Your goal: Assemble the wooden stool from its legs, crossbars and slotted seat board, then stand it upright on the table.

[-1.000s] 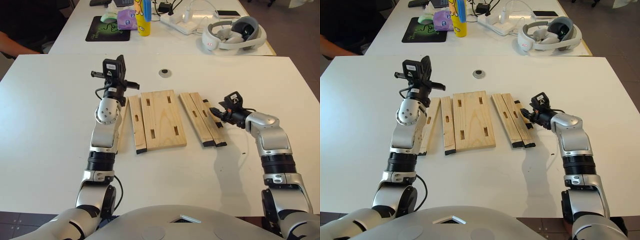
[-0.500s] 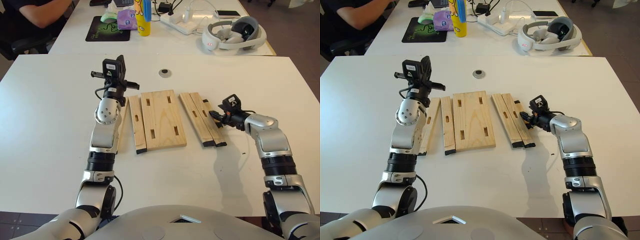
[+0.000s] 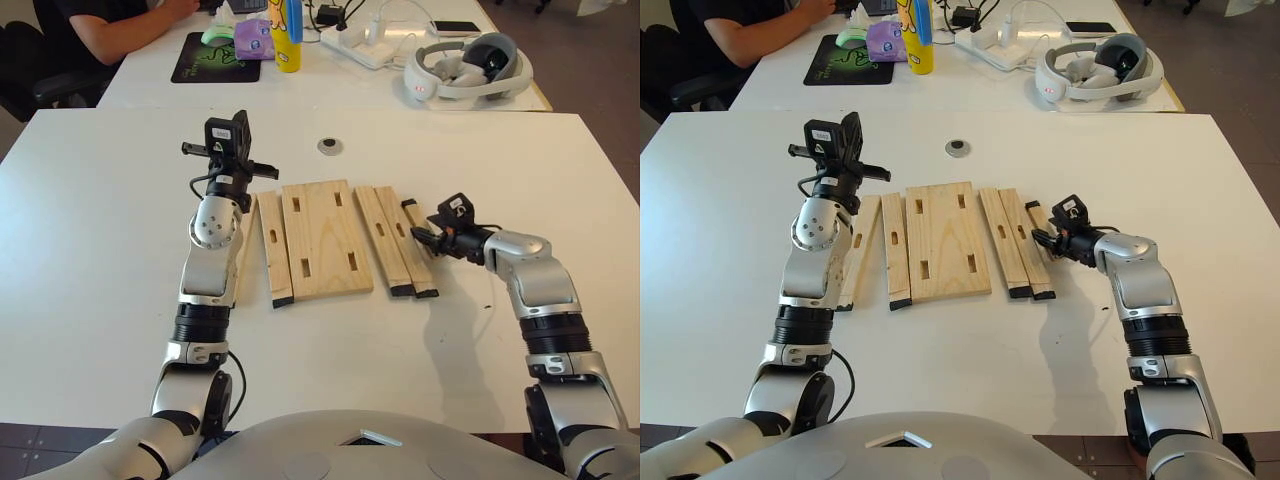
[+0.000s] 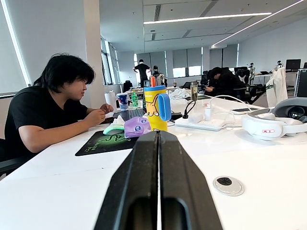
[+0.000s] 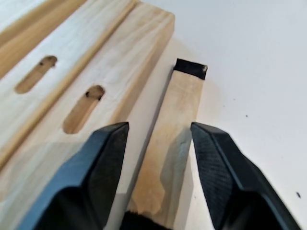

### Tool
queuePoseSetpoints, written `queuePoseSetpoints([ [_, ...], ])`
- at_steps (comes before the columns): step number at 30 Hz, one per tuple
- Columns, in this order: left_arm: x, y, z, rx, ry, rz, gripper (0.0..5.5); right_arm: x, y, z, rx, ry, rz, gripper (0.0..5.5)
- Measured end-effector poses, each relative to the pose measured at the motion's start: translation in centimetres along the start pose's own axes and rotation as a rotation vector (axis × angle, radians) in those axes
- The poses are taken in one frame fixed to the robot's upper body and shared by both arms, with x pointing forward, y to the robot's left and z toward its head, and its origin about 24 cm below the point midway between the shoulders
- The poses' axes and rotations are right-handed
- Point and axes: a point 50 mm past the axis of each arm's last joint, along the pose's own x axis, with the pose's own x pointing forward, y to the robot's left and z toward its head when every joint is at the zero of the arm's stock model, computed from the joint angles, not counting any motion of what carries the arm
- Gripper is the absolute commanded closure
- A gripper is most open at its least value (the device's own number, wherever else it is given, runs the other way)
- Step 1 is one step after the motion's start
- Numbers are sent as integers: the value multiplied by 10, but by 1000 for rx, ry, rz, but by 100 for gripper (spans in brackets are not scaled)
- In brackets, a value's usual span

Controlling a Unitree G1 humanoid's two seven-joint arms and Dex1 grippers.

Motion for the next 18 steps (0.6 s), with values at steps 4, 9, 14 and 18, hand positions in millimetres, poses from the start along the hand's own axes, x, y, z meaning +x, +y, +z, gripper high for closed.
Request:
queuePoseSetpoints([
  [4, 0, 0, 0, -1, 1, 0, 550, 1, -6, -3, -5, 28, -78, 310],
  [9, 0, 0, -1, -2, 2, -1, 550, 2, -11, -3, 8, 35, -110, 310],
  [14, 0, 0, -2, -3, 6, -1, 550, 2, -11, -3, 15, 37, -111, 310],
  [18, 0, 0, -2, -3, 6, 0, 550, 2, -11, -2, 17, 39, -114, 332],
])
